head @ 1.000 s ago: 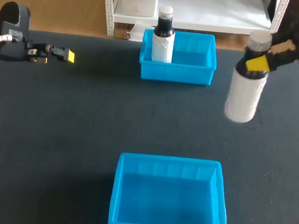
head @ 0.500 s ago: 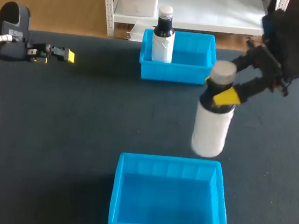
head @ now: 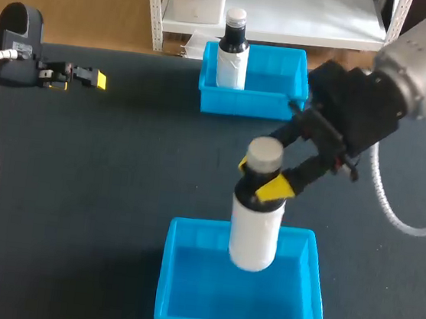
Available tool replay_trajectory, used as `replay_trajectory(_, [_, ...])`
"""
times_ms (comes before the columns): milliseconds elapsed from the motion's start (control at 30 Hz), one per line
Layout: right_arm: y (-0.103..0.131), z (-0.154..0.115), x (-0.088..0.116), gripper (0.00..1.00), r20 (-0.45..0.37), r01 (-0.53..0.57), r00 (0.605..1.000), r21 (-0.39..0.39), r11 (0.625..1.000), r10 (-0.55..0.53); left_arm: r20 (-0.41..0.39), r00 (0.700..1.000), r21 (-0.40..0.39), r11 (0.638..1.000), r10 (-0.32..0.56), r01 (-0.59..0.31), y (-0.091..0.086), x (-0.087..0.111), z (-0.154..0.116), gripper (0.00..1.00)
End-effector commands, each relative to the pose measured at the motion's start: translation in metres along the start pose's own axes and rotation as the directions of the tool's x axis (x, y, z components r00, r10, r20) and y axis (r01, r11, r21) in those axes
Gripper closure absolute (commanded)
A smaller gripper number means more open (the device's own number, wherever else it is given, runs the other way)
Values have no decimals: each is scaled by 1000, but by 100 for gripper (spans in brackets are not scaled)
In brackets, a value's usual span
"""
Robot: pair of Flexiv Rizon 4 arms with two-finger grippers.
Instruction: Pick up the bottle, and place it in the far bin if it is heavy, or in the near bin if it is light.
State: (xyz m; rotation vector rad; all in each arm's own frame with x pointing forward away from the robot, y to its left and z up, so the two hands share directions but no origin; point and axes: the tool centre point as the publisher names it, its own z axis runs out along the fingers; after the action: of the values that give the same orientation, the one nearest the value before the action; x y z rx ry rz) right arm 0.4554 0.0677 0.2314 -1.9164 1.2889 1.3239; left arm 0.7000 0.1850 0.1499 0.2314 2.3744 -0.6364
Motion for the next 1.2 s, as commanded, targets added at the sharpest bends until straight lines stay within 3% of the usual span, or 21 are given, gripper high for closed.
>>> replay_trajectory(33, [-10, 22, 9, 59, 5, 6, 1000, -44, 999, -6, 0, 1000, 0, 1000, 0, 0, 0, 0, 0, 0])
replay_trajectory(600, [-26, 74, 46, 60, -27, 52, 998, -132, 990, -56, 0, 1000, 0, 1000, 0, 0, 0, 0, 0, 0])
replay_trajectory(1200, [-43, 80, 71, 57, -13, 72, 997, -143, 987, -74, 0, 1000, 0, 1000, 0, 0, 0, 0, 0, 0])
